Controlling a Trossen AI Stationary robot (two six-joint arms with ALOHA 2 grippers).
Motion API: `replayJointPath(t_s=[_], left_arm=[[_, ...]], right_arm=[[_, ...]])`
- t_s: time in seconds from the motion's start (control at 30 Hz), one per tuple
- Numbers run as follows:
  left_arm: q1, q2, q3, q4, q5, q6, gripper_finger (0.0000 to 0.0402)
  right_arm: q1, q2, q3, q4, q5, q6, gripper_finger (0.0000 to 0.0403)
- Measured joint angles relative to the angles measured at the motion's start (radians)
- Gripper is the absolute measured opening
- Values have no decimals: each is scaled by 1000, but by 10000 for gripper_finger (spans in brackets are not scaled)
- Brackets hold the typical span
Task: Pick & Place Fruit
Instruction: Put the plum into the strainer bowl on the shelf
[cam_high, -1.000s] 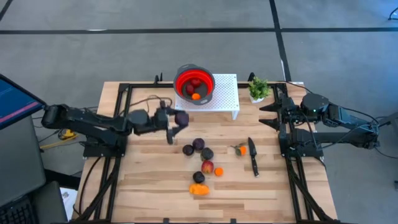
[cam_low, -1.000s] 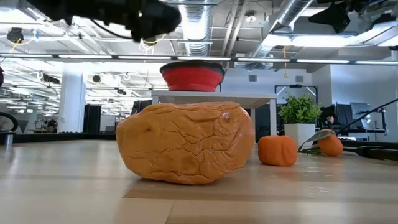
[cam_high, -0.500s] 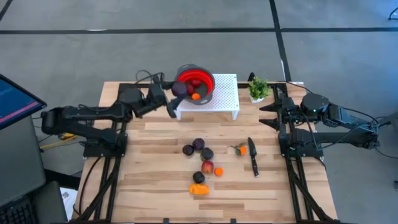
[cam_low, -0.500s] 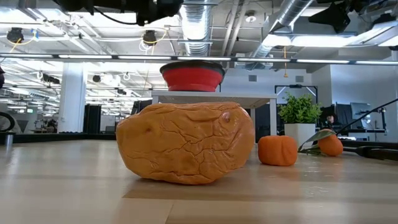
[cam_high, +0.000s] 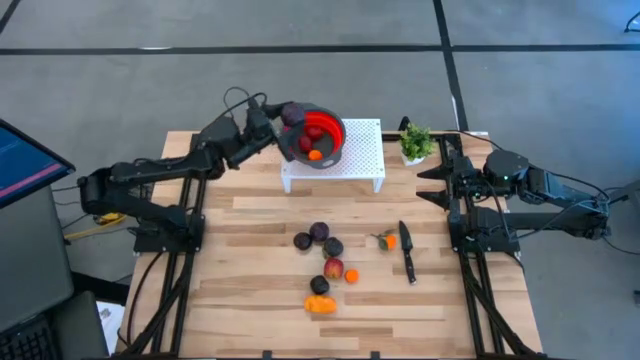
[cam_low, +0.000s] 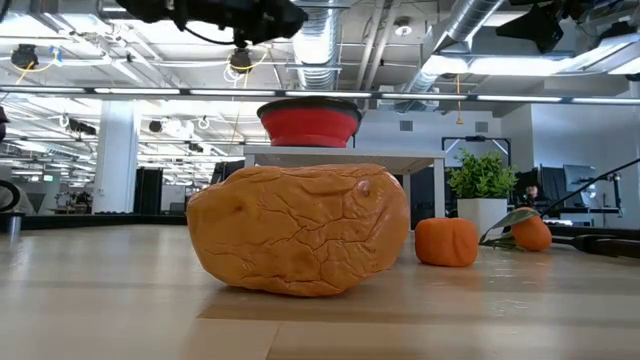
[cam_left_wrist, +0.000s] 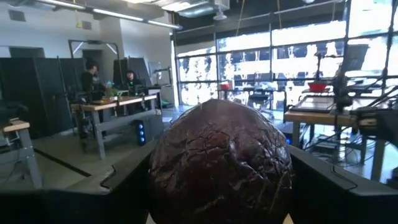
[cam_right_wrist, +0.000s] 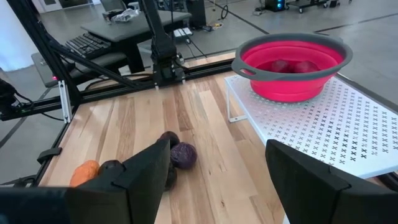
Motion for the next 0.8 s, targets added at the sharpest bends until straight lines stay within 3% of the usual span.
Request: replayJointPath(t_s=[0.4,0.8], left_arm=[[87,111,62,-125,4,0,282],[107,186,63,-141,20,25,282]], right_arm=[[0,0,0,0,0,0,260],[0,0,0,0,0,0,260]])
